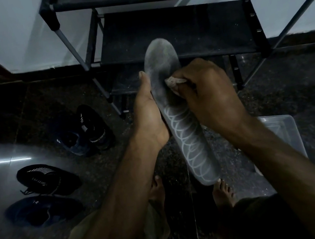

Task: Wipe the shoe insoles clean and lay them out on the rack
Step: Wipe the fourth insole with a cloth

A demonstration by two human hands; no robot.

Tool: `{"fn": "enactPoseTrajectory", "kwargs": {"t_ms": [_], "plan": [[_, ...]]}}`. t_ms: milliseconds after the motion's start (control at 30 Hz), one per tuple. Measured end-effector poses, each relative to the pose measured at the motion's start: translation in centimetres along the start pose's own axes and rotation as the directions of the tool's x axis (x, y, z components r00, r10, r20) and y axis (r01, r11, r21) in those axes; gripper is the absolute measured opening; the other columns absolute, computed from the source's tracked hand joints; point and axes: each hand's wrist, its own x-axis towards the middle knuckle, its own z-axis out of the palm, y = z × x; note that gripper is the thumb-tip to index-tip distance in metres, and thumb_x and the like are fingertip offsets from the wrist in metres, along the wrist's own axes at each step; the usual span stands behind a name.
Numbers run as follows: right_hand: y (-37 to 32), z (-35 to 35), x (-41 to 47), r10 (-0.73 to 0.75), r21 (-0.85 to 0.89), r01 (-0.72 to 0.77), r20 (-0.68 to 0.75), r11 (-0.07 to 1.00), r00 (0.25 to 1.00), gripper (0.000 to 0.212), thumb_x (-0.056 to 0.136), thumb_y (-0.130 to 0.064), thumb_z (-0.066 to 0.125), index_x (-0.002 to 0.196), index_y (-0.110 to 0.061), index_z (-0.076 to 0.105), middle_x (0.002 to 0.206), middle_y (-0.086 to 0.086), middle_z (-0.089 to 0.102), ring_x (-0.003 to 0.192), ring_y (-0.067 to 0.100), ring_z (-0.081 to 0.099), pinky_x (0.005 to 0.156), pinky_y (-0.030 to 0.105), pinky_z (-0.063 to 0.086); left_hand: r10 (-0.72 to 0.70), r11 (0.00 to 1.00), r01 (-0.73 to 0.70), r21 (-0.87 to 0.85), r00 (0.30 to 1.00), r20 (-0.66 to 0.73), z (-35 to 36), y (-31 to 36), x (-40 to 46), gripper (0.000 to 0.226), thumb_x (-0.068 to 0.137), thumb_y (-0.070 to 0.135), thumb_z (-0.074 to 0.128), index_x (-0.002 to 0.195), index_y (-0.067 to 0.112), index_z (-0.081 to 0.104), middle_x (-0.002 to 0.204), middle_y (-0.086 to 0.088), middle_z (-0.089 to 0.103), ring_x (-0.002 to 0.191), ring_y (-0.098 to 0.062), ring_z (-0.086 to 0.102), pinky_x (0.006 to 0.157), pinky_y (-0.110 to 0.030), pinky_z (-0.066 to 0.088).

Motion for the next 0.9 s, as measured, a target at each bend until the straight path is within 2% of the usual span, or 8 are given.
{"fn": "enactPoseTrajectory", "kwargs": {"t_ms": [67,133,267,433,600,733,800,900], "plan": [[-0.2,-0.3,0.0,0.087,0.221,-0.086,0.007,0.971,0.996,0.01,0.093,-0.018,0.063,0.095,-0.012,0.07,0.086,-0.006,0.064,0.082,0.011,0.062,0.072,0.025,0.053,0.014,1.0,-0.013,-0.011,1.0,0.006,-0.1,0.2,0.1,0.066,0.1,0.059,0.026,0.116,0.007,0.063,0.105,-0.015,0.073,0.101,-0.027,0.07,0.087,-0.04,0.056],[-0.2,-0.8,0.2,0.196,0.459,-0.197,0.051,0.866,0.979,0.01,0.093,-0.015,0.063,0.098,-0.009,0.07,0.088,-0.004,0.069,0.081,0.008,0.066,0.07,0.018,0.053,0.045,0.999,-0.044,-0.019,0.999,0.012,-0.1,0.4,0.3,0.065,0.101,0.057,0.024,0.113,0.007,0.064,0.103,-0.014,0.073,0.098,-0.025,0.07,0.086,-0.038,0.057],[0.0,-1.5,0.4,0.325,0.645,-0.342,0.152,0.683,0.934,0.012,0.094,-0.012,0.06,0.099,-0.007,0.07,0.096,0.008,0.072,0.092,0.022,0.068,0.078,0.027,0.057,0.088,0.992,-0.085,-0.09,0.996,0.025,-0.3,0.7,0.7,0.067,0.101,0.056,0.022,0.113,0.006,0.065,0.107,-0.014,0.071,0.101,-0.025,0.068,0.093,-0.04,0.053],[-0.5,-1.5,0.1,0.266,0.667,-0.481,0.404,0.569,0.875,0.01,0.093,-0.01,0.06,0.095,-0.012,0.07,0.091,0.004,0.073,0.084,0.013,0.069,0.073,0.024,0.057,0.109,0.983,-0.091,-0.16,0.989,0.103,-0.7,1.1,1.0,0.077,0.101,0.059,0.016,0.118,0.001,0.063,0.114,-0.016,0.066,0.107,-0.027,0.064,0.104,-0.046,0.045],[-0.5,-1.0,0.0,0.316,0.677,-0.449,0.32,0.583,0.893,0.011,0.092,-0.01,0.063,0.099,-0.007,0.071,0.094,0.007,0.074,0.089,0.019,0.071,0.078,0.03,0.058,0.1,0.978,-0.064,-0.196,0.979,0.177,-0.4,0.9,0.8,0.08,0.098,0.064,0.018,0.121,0.001,0.06,0.12,-0.017,0.062,0.109,-0.028,0.061,0.105,-0.046,0.043],[-0.3,-0.8,0.1,0.377,0.723,-0.4,0.206,0.563,0.903,0.01,0.092,-0.01,0.062,0.098,-0.007,0.07,0.088,0.001,0.074,0.082,0.01,0.07,0.073,0.021,0.054,0.093,0.977,-0.048,-0.209,0.973,0.212,0.1,0.2,0.6,0.082,0.098,0.065,0.018,0.13,-0.002,0.053,0.127,-0.021,0.058,0.118,-0.032,0.056,0.107,-0.044,0.043],[-0.2,-0.7,0.1,0.391,0.738,-0.393,0.189,0.549,0.901,0.012,0.093,-0.01,0.062,0.101,-0.006,0.069,0.086,-0.003,0.072,0.079,0.004,0.067,0.071,0.018,0.051,0.087,0.984,-0.05,-0.172,0.973,0.212,0.1,-0.1,0.6,0.083,0.098,0.065,0.02,0.135,-0.003,0.049,0.133,-0.025,0.053,0.125,-0.036,0.052,0.111,-0.047,0.039],[-0.1,-0.4,-0.1,0.358,0.693,-0.374,0.177,0.616,0.917,0.012,0.093,-0.012,0.063,0.101,-0.008,0.07,0.091,-0.001,0.072,0.084,0.006,0.067,0.074,0.02,0.052,0.077,0.992,-0.058,-0.116,0.983,0.168,0.0,-0.1,0.7,0.082,0.097,0.065,0.023,0.132,-0.003,0.053,0.126,-0.025,0.058,0.118,-0.036,0.056,0.108,-0.049,0.042]]}}
